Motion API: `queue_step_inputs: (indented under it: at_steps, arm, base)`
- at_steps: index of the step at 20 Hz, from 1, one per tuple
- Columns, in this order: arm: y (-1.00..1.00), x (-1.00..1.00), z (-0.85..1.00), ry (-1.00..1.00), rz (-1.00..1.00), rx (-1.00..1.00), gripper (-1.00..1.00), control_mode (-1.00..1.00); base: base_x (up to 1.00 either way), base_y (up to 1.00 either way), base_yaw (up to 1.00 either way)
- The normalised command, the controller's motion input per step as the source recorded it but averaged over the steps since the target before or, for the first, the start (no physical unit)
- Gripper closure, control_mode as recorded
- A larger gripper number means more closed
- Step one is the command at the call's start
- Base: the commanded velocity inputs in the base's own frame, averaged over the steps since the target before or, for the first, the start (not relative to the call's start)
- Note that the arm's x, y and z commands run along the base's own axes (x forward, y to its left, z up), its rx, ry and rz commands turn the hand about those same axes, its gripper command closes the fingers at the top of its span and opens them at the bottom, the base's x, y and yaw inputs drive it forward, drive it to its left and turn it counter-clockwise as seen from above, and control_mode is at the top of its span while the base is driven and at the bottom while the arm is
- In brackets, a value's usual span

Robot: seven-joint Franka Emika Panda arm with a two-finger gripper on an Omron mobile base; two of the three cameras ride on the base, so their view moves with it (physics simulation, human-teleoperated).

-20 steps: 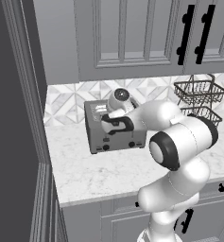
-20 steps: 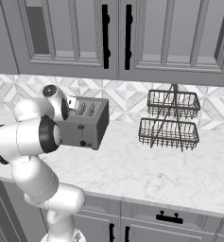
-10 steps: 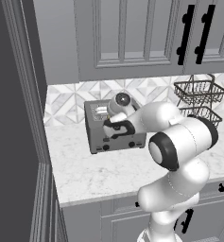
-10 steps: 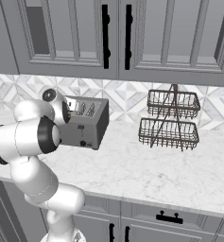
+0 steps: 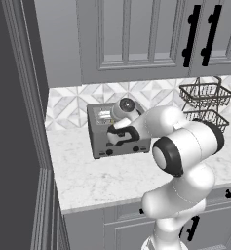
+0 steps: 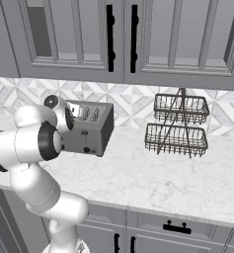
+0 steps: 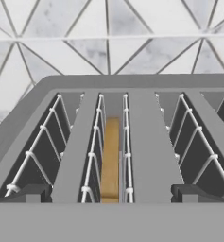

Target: Start the toaster. Once the lever pops up, take the bread to the plate on the dining counter.

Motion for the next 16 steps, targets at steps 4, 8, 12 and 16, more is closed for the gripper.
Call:
queue_step_inputs:
  at_steps: [4, 8, 12, 16]
  arm:
    - [0.00, 0.00, 0.00, 0.00, 0.00, 0.00, -1.00, -1.00]
    - [0.00, 0.00, 0.00, 0.00, 0.00, 0.00, -1.00, -1.00]
    - [0.00, 0.00, 0.00, 0.00, 0.00, 0.00, -1.00, -1.00]
    - [0.00, 0.00, 0.00, 0.00, 0.00, 0.00, -1.00, -1.00]
  base:
    - [0.00, 0.00, 0.00]
    - [0.00, 0.00, 0.00]
    - [0.00, 0.00, 0.00]
    - [0.00, 0.00, 0.00]
